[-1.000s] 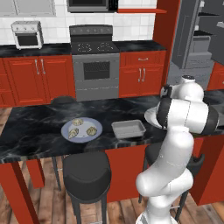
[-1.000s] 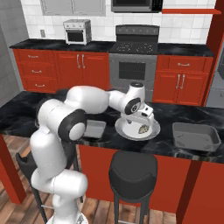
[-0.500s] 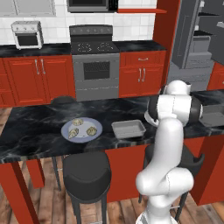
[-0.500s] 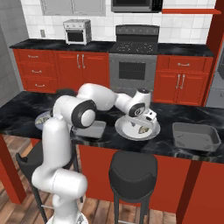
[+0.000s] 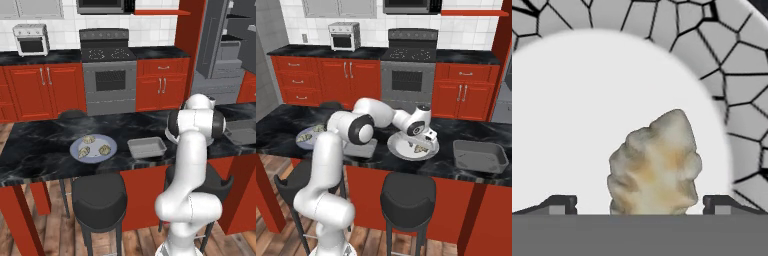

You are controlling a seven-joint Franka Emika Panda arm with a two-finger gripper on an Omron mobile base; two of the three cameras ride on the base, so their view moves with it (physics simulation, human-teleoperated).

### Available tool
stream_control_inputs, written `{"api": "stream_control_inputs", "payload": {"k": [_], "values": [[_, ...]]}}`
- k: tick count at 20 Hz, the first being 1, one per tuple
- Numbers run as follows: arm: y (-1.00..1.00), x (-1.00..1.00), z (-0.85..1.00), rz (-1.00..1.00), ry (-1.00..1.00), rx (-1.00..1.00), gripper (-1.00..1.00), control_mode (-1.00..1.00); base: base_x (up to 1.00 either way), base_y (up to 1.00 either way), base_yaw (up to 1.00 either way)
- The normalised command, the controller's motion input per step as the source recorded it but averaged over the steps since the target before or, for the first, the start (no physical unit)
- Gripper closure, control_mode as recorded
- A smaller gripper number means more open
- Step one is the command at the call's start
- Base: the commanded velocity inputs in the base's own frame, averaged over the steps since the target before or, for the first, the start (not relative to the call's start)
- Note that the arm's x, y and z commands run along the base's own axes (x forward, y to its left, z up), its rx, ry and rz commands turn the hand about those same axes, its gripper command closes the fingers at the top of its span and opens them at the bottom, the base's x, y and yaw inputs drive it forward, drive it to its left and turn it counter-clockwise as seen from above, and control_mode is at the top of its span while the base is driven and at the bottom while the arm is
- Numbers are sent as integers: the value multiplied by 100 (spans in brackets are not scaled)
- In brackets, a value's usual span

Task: Place two dumplings into each of the tupperware containers and then place the containers in the fridge.

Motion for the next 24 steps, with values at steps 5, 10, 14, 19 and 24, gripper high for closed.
{"api": "stream_control_inputs", "payload": {"k": [5,10,14,19,24], "values": [[-1,6,-23,0,0,0,100,-100,0,0,0],[0,1,0,0,0,0,100,-100,0,0,0],[61,-10,9,0,-2,-1,100,-100,0,0,0],[100,-37,55,9,1,-2,100,-100,0,0,0],[98,-66,51,14,5,-6,100,-100,0,0,0]]}}
